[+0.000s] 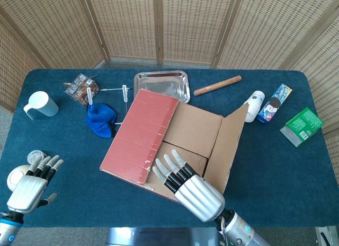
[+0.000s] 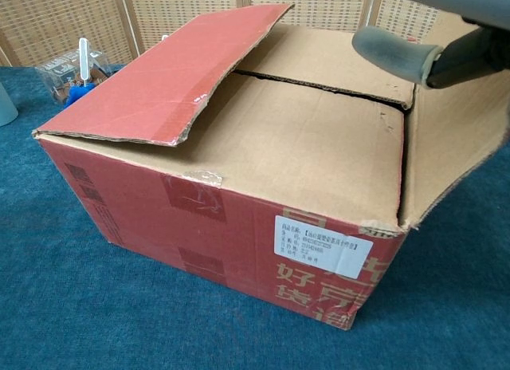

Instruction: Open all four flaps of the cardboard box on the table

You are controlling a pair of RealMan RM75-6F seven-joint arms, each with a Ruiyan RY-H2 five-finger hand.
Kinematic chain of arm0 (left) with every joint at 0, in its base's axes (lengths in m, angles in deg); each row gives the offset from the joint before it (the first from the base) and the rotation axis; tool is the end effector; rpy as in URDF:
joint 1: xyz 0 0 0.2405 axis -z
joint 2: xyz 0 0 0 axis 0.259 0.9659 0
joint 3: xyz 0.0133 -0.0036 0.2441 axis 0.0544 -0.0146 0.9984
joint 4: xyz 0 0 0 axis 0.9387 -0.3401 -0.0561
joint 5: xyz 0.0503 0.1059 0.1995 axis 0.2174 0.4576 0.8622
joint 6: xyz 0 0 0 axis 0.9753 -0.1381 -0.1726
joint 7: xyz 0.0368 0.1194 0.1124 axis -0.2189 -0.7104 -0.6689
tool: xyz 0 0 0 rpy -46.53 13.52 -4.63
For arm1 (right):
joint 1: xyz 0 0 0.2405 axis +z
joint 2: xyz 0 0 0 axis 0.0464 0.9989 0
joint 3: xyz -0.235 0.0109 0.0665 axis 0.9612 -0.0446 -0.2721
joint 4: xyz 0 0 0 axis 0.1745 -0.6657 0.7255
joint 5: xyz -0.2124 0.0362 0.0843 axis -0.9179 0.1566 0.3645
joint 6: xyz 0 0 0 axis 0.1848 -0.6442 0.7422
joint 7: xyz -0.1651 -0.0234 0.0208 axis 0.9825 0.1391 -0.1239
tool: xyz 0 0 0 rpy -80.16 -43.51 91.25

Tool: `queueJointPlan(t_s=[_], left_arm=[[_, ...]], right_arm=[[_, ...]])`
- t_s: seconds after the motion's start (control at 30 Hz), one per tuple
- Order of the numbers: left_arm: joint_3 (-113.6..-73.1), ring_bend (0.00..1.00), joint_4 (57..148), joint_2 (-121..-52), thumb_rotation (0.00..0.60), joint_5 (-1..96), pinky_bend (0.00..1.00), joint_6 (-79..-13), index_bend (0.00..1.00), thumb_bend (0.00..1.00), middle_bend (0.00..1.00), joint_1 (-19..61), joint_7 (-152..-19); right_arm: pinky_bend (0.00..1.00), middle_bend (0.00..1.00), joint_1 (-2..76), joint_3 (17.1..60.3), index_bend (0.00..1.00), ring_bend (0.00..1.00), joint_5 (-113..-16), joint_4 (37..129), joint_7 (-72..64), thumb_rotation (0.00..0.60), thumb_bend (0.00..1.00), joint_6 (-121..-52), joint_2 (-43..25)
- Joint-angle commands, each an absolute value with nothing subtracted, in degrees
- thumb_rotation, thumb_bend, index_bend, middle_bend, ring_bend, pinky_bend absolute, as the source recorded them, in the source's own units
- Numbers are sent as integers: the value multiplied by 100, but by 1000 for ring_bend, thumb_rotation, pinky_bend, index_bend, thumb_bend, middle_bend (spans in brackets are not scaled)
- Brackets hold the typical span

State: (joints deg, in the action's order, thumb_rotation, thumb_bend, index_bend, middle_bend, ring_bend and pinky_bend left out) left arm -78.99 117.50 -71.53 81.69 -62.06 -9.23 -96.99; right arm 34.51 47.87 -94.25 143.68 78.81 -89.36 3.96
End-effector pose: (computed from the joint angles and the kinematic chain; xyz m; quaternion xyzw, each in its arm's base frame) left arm -0.3103 0.1685 0.0731 -0.7291 -0.3337 -0.2888 0.5231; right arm 0.0019 -0.1853 0.0603 0.8094 0.0647 0.3756 0.4468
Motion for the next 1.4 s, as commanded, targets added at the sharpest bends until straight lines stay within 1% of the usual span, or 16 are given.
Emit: queueJointPlan(t_s=[0.03, 0.37, 0.6, 0.97, 1.2, 1.4], left_arm=[[-7897, 0, 11738, -7168, 600, 8154, 0, -6177, 0, 100, 0, -914, -9714], [-7915, 0, 11693, -7199, 600, 8088, 0, -6132, 0, 100, 0, -905, -9723], [-7932, 0, 11625, -7251, 600, 7991, 0, -6015, 0, 100, 0, -871, -9742], [-7949, 0, 11571, -7295, 600, 7915, 0, -5947, 0, 100, 0, -844, -9750], [-7954, 0, 11554, -7302, 600, 7876, 0, -5922, 0, 100, 0, -834, -9730], [-7946, 0, 11561, -7299, 600, 7871, 0, -5919, 0, 100, 0, -832, -9727]], right_arm=[[0, 0, 3453, 4739, 0, 0, -9393, 14368, 7817, 600, 566, -8869, 461], [0, 0, 3463, 4580, 0, 0, -9210, 14272, 7714, 600, 567, -8762, 646], [0, 0, 3474, 4498, 0, 0, -9061, 13933, 7337, 600, 568, -8680, 932], [0, 0, 3470, 4514, 0, 0, -8878, 13450, 6865, 600, 567, -8554, 1072], [0, 0, 3439, 4524, 0, 0, -8928, 13438, 6789, 600, 567, -8584, 1197], [0, 0, 3380, 4524, 0, 0, -8736, 13556, 6911, 600, 567, -8622, 1389]])
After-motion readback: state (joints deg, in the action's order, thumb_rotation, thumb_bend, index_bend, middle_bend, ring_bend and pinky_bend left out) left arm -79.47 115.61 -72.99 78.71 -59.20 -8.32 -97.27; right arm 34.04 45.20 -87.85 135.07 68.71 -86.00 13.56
